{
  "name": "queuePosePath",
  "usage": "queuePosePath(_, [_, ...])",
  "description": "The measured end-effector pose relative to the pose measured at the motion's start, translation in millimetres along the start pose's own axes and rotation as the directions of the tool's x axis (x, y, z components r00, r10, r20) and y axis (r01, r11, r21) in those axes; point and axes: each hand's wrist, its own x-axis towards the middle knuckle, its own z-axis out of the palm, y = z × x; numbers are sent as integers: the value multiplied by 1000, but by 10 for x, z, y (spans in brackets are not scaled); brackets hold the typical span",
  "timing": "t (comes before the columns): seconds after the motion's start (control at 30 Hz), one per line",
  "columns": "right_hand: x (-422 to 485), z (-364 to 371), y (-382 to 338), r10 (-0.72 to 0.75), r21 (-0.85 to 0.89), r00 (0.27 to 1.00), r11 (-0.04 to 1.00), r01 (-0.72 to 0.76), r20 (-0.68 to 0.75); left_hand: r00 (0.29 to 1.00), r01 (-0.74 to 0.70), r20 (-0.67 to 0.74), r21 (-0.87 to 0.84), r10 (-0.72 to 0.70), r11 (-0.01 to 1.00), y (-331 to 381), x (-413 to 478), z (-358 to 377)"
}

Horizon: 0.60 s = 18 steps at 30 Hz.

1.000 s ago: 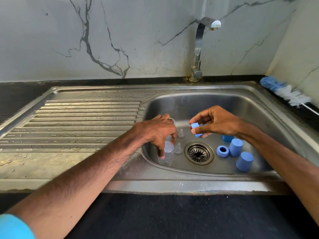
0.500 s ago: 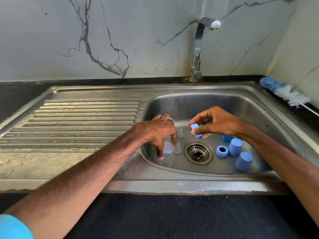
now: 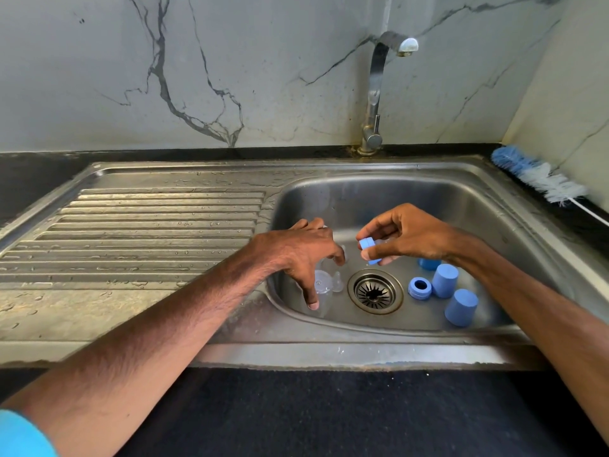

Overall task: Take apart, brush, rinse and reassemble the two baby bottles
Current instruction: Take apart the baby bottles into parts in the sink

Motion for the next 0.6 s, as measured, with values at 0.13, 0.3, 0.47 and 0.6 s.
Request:
queuePosePath(0.13, [-11,8,-18,12,-17,1000,1000,-12,0,1000,-19,-25,-4,19,1000,-12,30,30])
queuePosePath(0.3, [-46,28,-73,46,-63,999,997,-46,-6,997,-29,-76,-36,26,999,-31,55,55])
queuePosePath(0.47, [-98,116,-186,-37,-362,997,932,9,-70,981,-63,-188,-47,53,997,0,82,30])
queuePosePath(0.6, [-90,146,-225,-49,-424,993,906,0,-105,962,-66,-270,-73,44,995,17,79,22])
